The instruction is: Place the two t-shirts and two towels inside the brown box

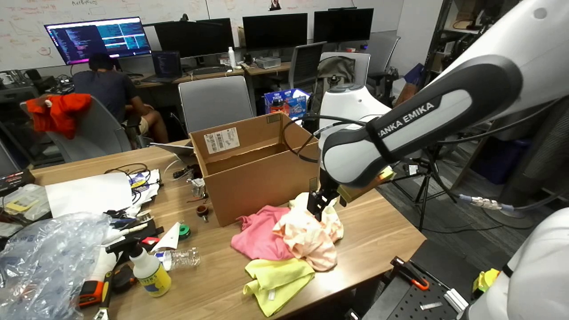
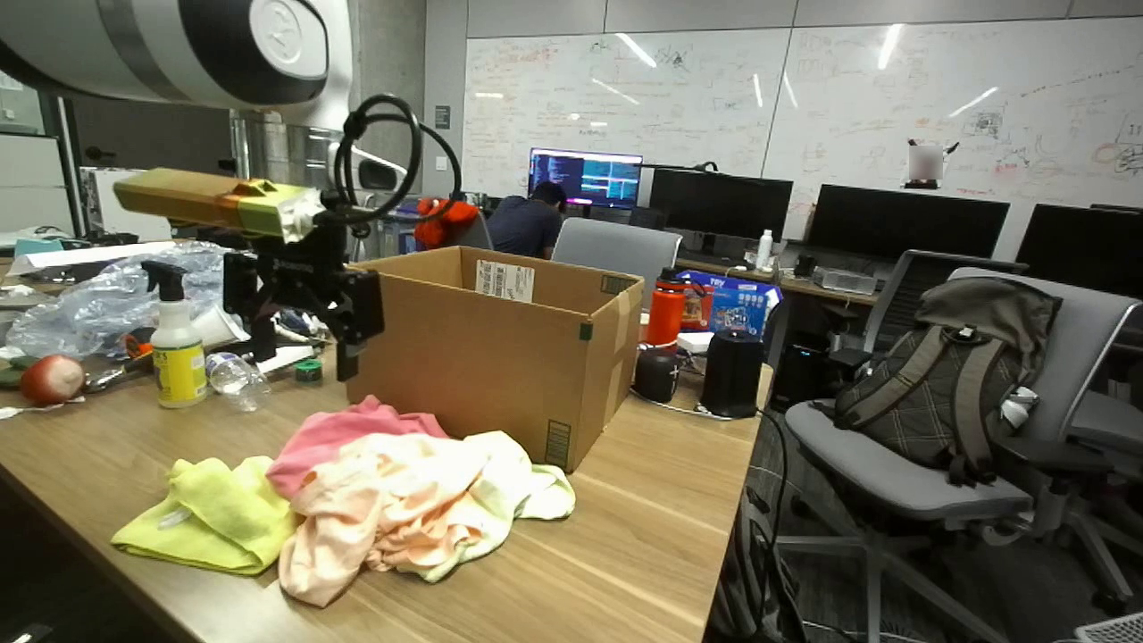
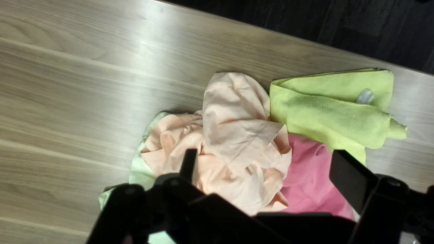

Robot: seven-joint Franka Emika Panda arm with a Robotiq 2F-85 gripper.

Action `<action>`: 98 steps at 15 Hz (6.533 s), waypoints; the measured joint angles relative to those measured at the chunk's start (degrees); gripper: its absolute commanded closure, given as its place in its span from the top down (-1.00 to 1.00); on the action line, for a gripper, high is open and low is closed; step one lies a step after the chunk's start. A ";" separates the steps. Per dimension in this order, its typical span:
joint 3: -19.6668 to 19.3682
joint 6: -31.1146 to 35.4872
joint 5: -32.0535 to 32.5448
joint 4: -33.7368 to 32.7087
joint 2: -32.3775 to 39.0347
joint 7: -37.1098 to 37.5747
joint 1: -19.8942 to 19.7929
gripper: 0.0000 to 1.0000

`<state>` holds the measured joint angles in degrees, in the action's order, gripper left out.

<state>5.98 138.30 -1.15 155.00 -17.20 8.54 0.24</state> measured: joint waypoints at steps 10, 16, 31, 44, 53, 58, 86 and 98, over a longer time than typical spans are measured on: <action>-0.15 6.70 0.00 -7.70 17.99 4.95 1.06 1.00; -2.38 10.40 4.34 -10.70 23.42 10.39 1.16 1.00; -4.08 12.84 1.81 -12.91 32.13 11.97 3.58 1.00; -7.92 21.94 1.24 -15.87 38.07 10.21 5.13 1.00; -10.60 22.54 2.21 -15.97 41.73 10.47 7.42 1.00; -10.60 22.54 2.20 -15.97 43.38 10.47 7.90 0.49; -22.12 8.99 57.61 -17.08 13.18 59.80 17.42 -0.99; -3.76 1.00 59.97 -26.37 0.05 60.23 2.56 -0.99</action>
<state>2.22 139.30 58.82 128.64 -17.15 68.78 2.80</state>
